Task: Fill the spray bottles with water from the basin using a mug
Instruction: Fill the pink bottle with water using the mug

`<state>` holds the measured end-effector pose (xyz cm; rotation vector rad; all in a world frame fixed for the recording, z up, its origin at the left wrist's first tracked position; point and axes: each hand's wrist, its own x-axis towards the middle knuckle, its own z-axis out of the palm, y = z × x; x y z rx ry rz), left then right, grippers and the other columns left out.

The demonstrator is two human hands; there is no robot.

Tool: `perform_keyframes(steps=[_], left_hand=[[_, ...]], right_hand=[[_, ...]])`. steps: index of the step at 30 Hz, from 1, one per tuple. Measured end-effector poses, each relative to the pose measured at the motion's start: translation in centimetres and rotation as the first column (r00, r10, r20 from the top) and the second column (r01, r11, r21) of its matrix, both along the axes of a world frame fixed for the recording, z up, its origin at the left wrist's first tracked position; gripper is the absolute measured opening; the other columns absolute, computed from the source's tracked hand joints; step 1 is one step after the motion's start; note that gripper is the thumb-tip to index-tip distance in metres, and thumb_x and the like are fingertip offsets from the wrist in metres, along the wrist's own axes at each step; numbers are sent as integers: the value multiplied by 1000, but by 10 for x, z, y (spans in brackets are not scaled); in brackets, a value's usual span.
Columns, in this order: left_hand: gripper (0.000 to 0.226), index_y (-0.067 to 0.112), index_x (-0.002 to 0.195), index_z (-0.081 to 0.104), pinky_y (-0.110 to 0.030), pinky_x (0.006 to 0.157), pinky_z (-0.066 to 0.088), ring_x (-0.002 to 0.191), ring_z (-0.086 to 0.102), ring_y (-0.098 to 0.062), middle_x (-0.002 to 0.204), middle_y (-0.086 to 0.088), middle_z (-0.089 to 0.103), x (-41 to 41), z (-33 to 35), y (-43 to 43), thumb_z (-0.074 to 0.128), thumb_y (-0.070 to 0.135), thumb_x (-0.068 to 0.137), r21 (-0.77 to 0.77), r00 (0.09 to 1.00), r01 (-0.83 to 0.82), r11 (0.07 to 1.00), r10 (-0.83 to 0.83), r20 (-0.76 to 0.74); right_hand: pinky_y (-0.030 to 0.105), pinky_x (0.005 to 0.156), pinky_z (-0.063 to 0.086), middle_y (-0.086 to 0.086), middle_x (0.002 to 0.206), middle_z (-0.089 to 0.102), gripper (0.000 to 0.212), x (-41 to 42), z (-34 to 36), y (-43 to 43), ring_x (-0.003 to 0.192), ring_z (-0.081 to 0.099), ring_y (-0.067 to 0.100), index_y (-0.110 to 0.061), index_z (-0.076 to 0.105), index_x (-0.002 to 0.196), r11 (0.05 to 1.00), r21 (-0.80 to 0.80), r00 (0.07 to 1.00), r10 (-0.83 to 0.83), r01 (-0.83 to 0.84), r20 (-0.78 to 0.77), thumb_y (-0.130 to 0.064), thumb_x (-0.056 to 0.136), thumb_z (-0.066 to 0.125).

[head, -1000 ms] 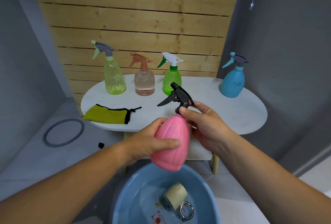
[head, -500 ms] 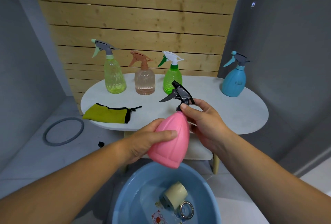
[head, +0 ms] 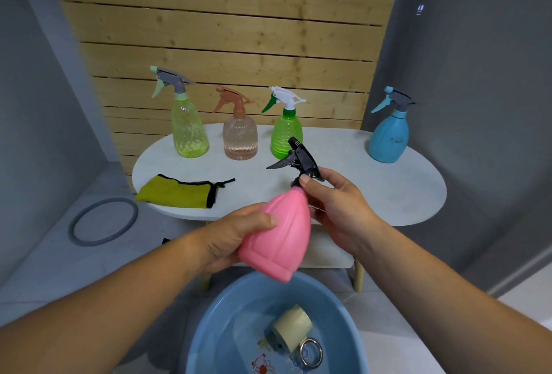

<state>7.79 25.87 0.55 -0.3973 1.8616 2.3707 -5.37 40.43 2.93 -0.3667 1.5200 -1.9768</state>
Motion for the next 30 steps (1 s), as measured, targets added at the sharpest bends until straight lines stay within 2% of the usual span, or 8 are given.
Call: perform_keyframes(steps=[3,6,11,19,22,25,27,30], left_hand=[[87,23,134,60,-39,74,61,95,73,-26,111,-12,74,-1,1,2,83,49,53,14,1000,-23,1000,23,-9],[115,23,129,60,-43,79,63,100,74,-27,115,-9,75,-5,1,5,97,66,29,-68,997,-73,995,73,7],[81,23,128,64,-35,71,60,96,75,-23,112,-5,76,-6,-1,1,90,38,53,-39,999,-42,998,43,29],[76,24,132,63,-39,79,61,96,72,-24,112,-11,74,-5,-6,-4,76,35,58,90,998,34,995,-38,40],[79,22,134,61,-41,88,55,103,68,-27,118,-12,71,-2,-8,-6,79,30,57,-15,995,60,998,-58,81],[68,22,130,61,-35,79,59,103,70,-24,119,-9,71,5,-11,-13,77,21,65,-130,986,92,987,-72,147],[74,24,131,60,-38,84,60,111,68,-28,126,-12,68,11,-13,-19,81,24,60,-194,981,89,977,-53,186],[87,30,133,59,-52,102,54,120,65,-33,130,-10,67,19,-16,-28,85,34,50,-236,978,60,970,-10,210]], right_hand=[[20,53,48,6,89,75,32,-3,1,-1,63,63,10,-10,66,117,999,-53,999,10,-8,39,-15,87,74],[26,62,48,4,94,75,30,-7,1,2,70,61,14,-15,68,115,1000,-17,1000,14,-14,22,-22,87,74],[24,62,52,3,98,76,33,-10,-1,1,72,67,11,-18,67,117,1000,2,1000,8,-8,4,-19,85,76],[28,68,56,9,107,76,29,-19,-5,-2,82,67,17,-15,66,118,999,-33,999,13,-12,41,-13,90,71],[27,65,56,5,97,77,28,-26,-4,-3,74,65,14,-12,66,115,997,-22,996,-79,80,36,-16,88,73],[22,57,53,7,86,74,24,-41,-2,-1,64,61,12,-6,65,108,970,-29,968,-240,243,70,-13,88,74],[22,56,53,10,87,71,21,-54,-2,1,62,59,13,-5,64,102,933,9,929,-358,359,97,-14,86,76],[31,71,59,11,89,69,36,-73,-10,5,64,60,16,-2,63,107,867,149,868,-490,476,75,-19,81,82]])
